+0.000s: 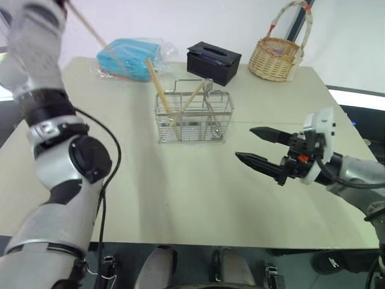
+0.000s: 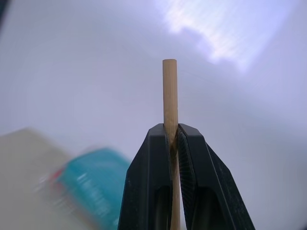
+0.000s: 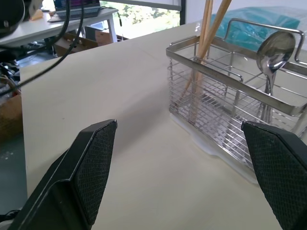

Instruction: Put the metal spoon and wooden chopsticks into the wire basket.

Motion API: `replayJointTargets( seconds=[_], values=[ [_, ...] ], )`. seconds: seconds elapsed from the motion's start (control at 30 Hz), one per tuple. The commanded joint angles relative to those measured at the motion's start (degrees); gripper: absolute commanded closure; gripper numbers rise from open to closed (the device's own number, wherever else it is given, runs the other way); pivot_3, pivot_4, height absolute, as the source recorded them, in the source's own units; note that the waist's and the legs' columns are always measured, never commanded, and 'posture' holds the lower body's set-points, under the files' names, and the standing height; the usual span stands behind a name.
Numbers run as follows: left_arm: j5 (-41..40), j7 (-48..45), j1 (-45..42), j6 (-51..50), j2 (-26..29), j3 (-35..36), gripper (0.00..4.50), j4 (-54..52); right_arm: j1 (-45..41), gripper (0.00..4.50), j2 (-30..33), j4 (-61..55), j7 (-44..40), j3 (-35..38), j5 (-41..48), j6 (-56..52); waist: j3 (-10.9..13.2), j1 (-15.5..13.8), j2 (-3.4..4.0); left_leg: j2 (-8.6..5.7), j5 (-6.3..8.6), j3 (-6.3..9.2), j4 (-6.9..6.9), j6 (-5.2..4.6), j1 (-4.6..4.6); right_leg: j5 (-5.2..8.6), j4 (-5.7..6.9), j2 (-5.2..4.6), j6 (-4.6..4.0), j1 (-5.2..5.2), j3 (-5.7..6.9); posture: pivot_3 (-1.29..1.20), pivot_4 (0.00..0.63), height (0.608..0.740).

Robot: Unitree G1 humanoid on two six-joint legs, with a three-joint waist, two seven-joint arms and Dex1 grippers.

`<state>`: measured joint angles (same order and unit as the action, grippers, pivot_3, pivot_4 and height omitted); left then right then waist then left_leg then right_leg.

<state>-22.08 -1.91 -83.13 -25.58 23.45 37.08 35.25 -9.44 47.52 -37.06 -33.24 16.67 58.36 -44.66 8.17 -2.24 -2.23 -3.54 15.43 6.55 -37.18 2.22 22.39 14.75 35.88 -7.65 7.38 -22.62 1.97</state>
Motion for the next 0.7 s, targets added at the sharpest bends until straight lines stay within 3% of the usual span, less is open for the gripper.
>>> replayJointTargets(
  seconds=[0.03, 0.47, 0.7],
  values=[
    [-2.01, -3.08, -1.60, 1.69, -1.84, -3.54, 4.42, 0.92, 0.15, 0.19, -0.65, -1.76, 0.93, 1.23, 0.89, 0.71, 0.00, 0.00, 0.00, 0.01, 0.00, 0.00, 0.01, -0.01, -0.01, 0.00, 0.01, 0.02, 0.01, 0.00, 0.00, 0.00, 0.150, 0.661],
    [4.56, -15.15, 9.97, 8.96, -10.01, -23.09, 4.42, -4.01, 5.05, 0.19, -0.93, -5.23, 4.66, 5.42, 2.66, 0.99, 0.04, 0.13, 0.02, 0.05, -0.03, 0.02, 0.00, 0.00, -0.01, 0.00, 0.12, 0.10, 0.00, -0.04, 0.02, 0.00, 0.150, 0.661],
    [6.64, -17.66, 18.41, 9.80, -12.00, -28.99, 4.42, -11.36, 5.84, 0.19, -0.60, -5.63, 5.34, 6.73, 2.89, 1.09, 0.03, 0.06, 0.06, 0.06, -0.02, 0.03, -0.01, -0.02, 0.00, 0.00, 0.09, 0.09, -0.01, -0.04, 0.00, 0.00, 0.150, 0.661]
  ],
)
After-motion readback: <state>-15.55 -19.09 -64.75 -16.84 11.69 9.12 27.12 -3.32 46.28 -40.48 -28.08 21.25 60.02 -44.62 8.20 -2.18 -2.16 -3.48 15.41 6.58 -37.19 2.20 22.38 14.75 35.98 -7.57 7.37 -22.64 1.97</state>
